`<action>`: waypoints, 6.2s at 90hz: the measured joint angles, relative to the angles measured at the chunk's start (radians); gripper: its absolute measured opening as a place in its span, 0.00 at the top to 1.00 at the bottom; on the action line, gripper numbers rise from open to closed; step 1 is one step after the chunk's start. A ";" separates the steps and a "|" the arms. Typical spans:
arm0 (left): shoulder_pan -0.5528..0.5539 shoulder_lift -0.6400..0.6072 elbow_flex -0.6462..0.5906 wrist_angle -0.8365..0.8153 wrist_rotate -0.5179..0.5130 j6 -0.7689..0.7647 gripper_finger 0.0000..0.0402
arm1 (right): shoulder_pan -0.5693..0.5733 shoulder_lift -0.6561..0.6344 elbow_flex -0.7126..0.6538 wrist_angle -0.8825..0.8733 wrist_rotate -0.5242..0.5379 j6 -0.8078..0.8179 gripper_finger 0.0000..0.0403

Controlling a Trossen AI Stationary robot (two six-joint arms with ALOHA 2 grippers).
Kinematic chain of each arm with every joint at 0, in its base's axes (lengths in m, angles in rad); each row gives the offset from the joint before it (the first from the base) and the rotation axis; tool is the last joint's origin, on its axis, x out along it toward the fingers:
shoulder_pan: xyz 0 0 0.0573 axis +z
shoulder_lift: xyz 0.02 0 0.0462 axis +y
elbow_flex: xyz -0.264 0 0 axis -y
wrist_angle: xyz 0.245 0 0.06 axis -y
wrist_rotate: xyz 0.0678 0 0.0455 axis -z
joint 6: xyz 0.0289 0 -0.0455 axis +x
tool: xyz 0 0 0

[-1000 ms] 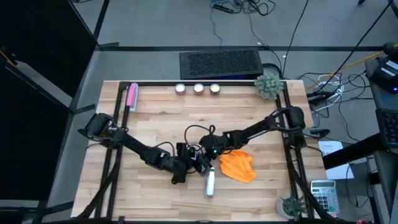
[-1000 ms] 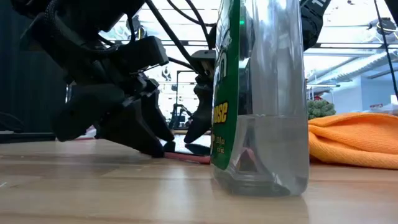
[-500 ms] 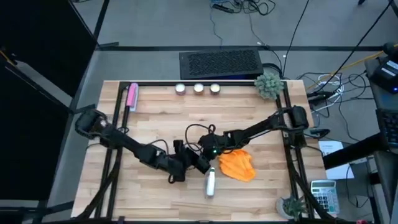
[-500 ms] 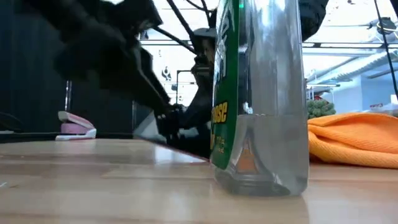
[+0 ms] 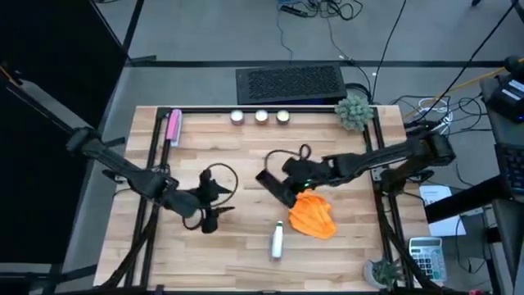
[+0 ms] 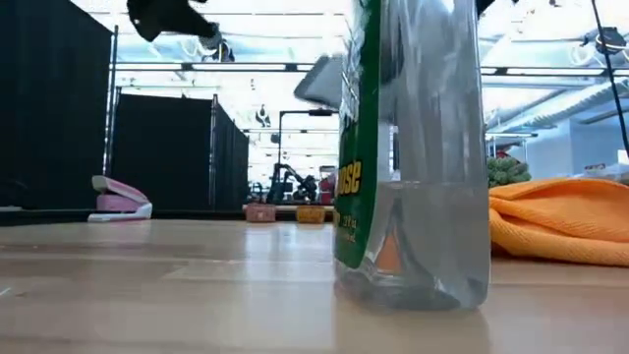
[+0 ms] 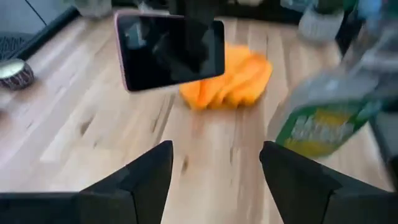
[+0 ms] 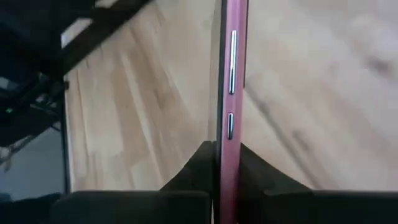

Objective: Apply microfiber cloth
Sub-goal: Spray the back of the cellphone using the spray bottle

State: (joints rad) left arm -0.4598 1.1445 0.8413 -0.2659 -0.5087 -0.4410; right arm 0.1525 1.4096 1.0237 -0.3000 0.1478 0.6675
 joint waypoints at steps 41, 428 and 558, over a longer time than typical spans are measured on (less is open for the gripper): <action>0.310 -0.035 -0.001 0.417 0.758 -0.298 0.44 | 0.215 -0.146 0.000 0.425 0.346 -1.143 0.98; 0.479 0.009 -0.002 0.503 0.787 -0.198 0.97 | 0.651 0.202 0.001 0.484 0.741 -0.259 0.10; 0.227 0.312 -0.002 0.763 0.502 -0.102 0.97 | 0.556 0.274 0.002 0.758 0.718 -0.585 0.32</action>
State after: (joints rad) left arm -0.2328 1.4570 0.8398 0.4971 -0.0063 -0.5429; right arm 0.7082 1.6840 1.0252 0.4583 0.8661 0.0823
